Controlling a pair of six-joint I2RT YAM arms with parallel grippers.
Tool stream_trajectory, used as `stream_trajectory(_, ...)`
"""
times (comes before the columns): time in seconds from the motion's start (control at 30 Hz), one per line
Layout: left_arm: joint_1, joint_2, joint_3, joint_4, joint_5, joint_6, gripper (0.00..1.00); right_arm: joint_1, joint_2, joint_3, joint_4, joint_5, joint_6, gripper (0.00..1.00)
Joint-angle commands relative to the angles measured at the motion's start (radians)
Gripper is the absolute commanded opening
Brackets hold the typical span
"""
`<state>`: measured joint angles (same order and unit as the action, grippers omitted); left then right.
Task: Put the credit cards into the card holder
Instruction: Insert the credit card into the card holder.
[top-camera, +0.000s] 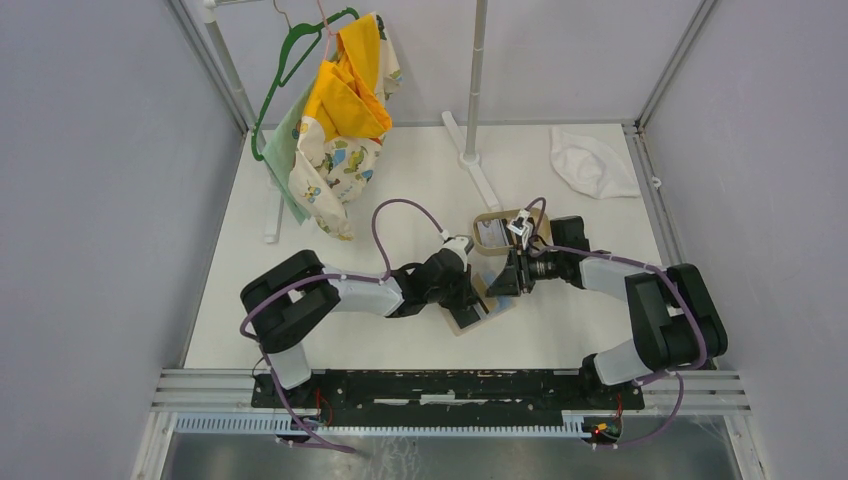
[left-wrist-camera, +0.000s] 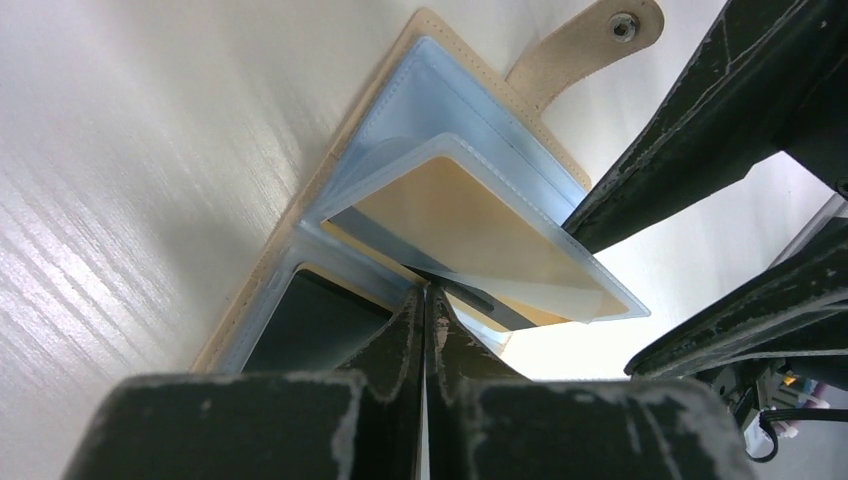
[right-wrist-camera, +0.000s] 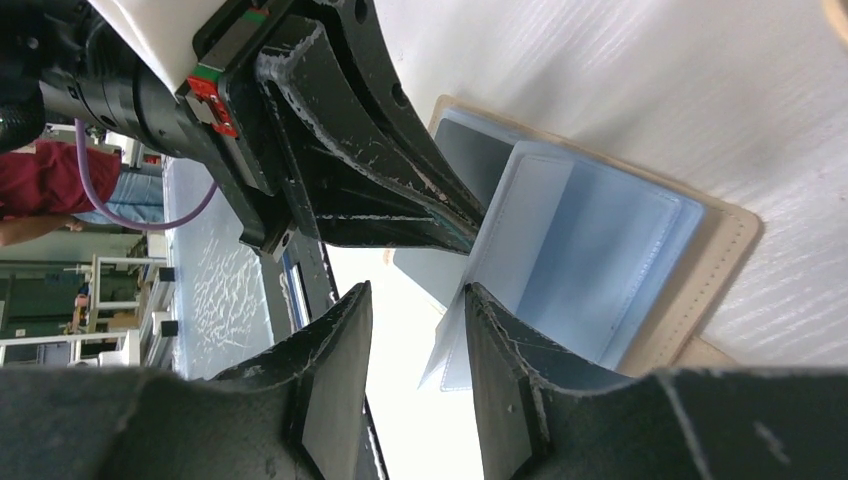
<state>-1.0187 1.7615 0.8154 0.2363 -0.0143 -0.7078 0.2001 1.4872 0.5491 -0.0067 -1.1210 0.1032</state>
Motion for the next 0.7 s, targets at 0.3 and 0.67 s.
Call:
stream_trajectory(0.3, 0.024, -0.076, -0.056, 0.13, 0.102, -0.06, 0.06, 0.072, 0.039, 0.032, -0.054, -0.019, -0.089, 0.47)
stream_trajectory(0.67, 0.037, -0.122, -0.104, 0.139, 0.127, -0.077, 0.13, 0.103, 0.047, 0.052, -0.093, -0.044, -0.146, 0.52)
